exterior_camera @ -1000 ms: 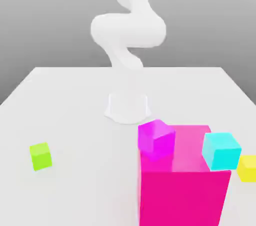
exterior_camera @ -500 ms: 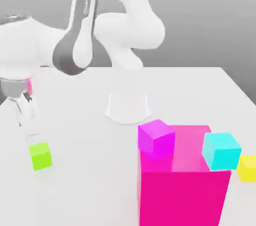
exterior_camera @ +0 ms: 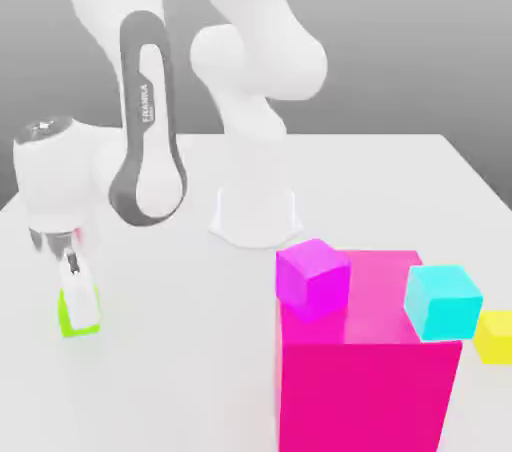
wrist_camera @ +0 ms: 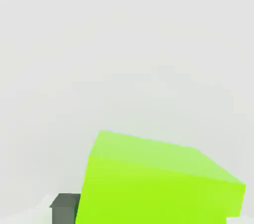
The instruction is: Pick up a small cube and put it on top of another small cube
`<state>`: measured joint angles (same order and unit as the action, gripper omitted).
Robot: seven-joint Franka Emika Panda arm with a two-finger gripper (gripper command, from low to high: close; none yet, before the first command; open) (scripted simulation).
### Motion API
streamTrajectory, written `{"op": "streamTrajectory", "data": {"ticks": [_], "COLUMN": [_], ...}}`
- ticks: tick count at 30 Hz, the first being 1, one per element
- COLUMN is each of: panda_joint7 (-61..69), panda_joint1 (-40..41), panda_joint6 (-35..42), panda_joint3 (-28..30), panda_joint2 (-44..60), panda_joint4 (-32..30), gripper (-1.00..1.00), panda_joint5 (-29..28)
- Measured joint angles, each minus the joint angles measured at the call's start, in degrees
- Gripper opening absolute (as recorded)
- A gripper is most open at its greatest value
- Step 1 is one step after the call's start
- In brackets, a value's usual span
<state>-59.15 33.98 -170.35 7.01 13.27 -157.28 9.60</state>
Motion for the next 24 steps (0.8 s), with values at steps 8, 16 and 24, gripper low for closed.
{"op": "streamTrajectory", "data": {"ticks": [8, 16, 24], "panda_joint7": [-7.3, -9.1, -9.6], "panda_joint1": [-6.0, -18.6, -28.0], "panda_joint6": [15.4, 35.3, 51.5], "panda_joint3": [-0.7, -8.2, -17.8], "panda_joint2": [-13.0, -20.2, -25.9], "panda_joint4": [2.7, 15.4, 26.0], "gripper": [-1.0, -1.0, -1.0], "panda_joint5": [-9.0, -8.6, -6.5]}}
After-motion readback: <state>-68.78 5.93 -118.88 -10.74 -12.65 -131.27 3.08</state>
